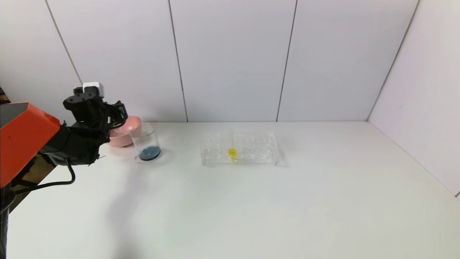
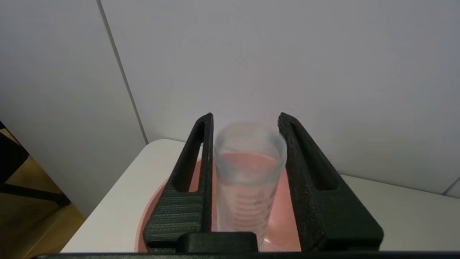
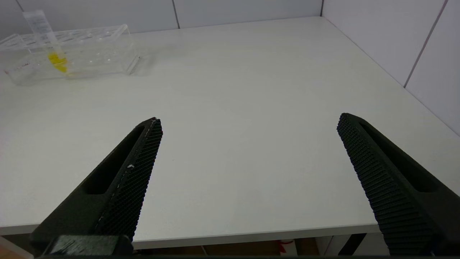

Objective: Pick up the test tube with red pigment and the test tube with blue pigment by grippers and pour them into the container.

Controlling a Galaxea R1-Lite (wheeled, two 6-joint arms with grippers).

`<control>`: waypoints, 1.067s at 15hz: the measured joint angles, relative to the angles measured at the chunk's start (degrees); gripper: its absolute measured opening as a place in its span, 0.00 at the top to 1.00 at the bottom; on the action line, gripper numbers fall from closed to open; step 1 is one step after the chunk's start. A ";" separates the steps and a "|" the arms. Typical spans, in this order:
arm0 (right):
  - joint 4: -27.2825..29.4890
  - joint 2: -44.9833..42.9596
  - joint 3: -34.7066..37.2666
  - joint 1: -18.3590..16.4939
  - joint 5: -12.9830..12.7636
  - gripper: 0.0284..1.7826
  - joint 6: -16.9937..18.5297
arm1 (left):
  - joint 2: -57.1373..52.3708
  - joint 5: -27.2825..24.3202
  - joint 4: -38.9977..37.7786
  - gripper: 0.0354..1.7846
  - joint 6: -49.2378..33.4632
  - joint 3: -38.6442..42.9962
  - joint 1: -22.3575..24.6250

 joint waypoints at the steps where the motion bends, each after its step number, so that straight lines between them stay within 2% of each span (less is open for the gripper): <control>1: 0.00 0.00 0.00 0.00 -0.02 0.00 0.00 | -0.07 0.10 0.00 0.57 0.02 0.09 -0.02; 5: 0.00 0.00 0.00 0.00 0.00 0.00 0.02 | -0.60 0.00 0.37 0.21 -0.01 -0.37 -0.18; 8: 0.00 0.00 0.00 0.00 0.00 0.00 0.02 | -0.85 -0.45 1.27 0.05 -0.56 -3.33 -1.54; 9: 0.00 0.00 0.00 0.00 -0.02 0.00 0.00 | -0.94 -1.69 2.99 0.02 -1.35 -5.29 -2.39; 12: 0.00 0.00 0.00 0.00 0.00 0.00 0.02 | -3.72 -7.81 11.53 0.01 -2.93 -6.31 -5.14; 16: 0.02 0.00 0.00 0.00 -0.04 0.00 0.02 | -11.98 -12.29 15.45 0.01 -3.84 2.06 -8.36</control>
